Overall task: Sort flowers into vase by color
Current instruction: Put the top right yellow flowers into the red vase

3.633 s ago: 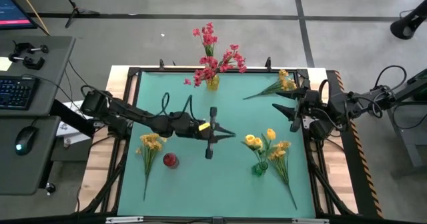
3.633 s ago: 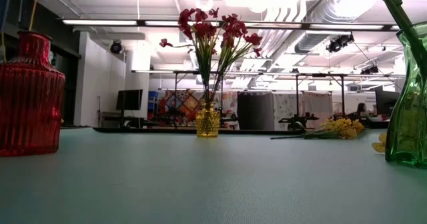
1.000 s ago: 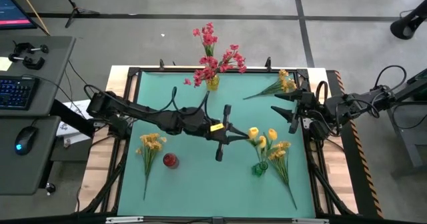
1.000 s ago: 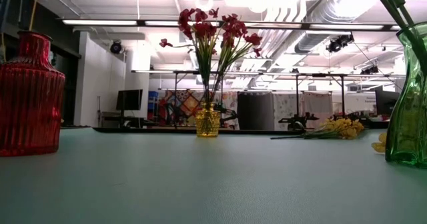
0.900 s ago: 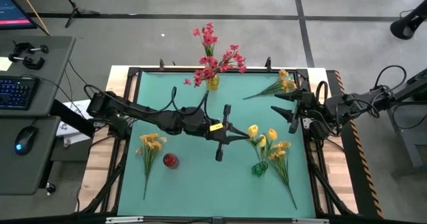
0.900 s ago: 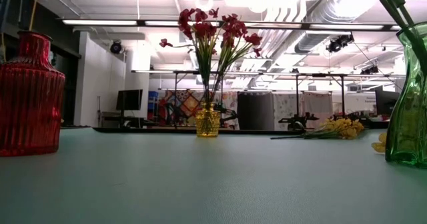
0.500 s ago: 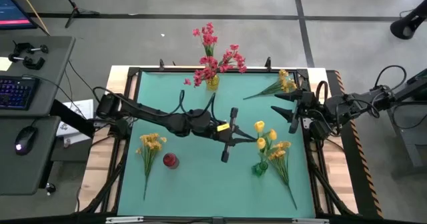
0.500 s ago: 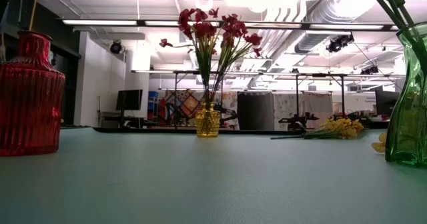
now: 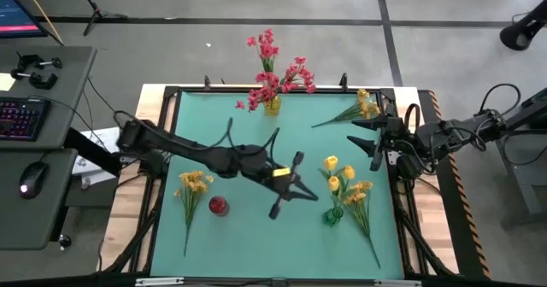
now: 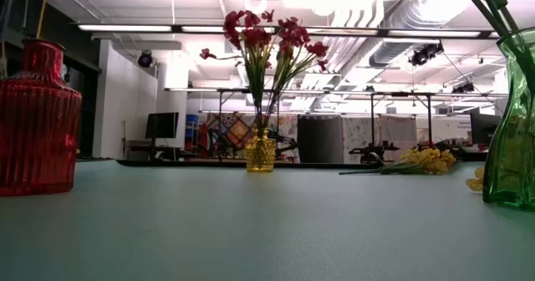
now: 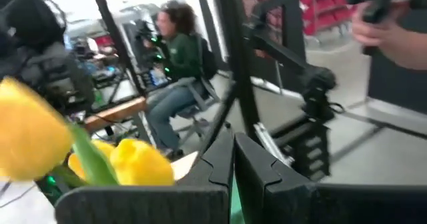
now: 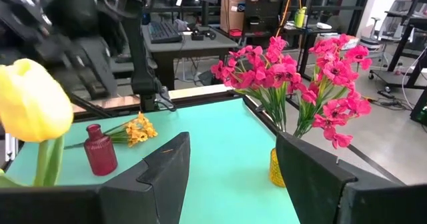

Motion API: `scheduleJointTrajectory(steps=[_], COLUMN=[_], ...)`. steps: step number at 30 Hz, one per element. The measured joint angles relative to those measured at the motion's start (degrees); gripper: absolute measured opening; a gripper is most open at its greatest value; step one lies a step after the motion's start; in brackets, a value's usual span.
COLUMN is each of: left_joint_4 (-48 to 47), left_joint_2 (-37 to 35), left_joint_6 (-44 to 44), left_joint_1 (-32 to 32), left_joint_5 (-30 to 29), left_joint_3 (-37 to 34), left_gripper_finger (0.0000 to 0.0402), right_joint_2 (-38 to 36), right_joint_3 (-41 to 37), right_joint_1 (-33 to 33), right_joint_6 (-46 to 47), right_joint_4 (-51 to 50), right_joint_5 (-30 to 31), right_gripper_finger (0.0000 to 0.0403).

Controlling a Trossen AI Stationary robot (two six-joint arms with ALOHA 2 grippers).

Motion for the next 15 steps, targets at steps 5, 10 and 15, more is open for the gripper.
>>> scheduleJointTrajectory(steps=[5,10,15], left_joint_4=[-12.2,-26.0,-36.6], left_joint_2=[-8.5,-17.7,-25.8], left_joint_6=[0.7,1.6,-3.3], left_joint_1=[-1.5,-4.6,-9.4], left_joint_5=[-1.6,-13.8,-27.8], left_joint_3=[0.0,0.1,-3.4], left_gripper_finger=[0.0000,0.0000,0.0000], right_joint_2=[0.0,0.0,0.0], right_joint_3=[0.0,0.0,0.0], right_joint_1=[0.0,0.0,0.0], right_joint_6=[-0.2,-0.7,0.0], right_joint_4=[-0.6,-1.1,-3.6], right_joint_5=[0.0,0.0,0.0], right_gripper_finger=[0.0211,0.0211,0.0211])
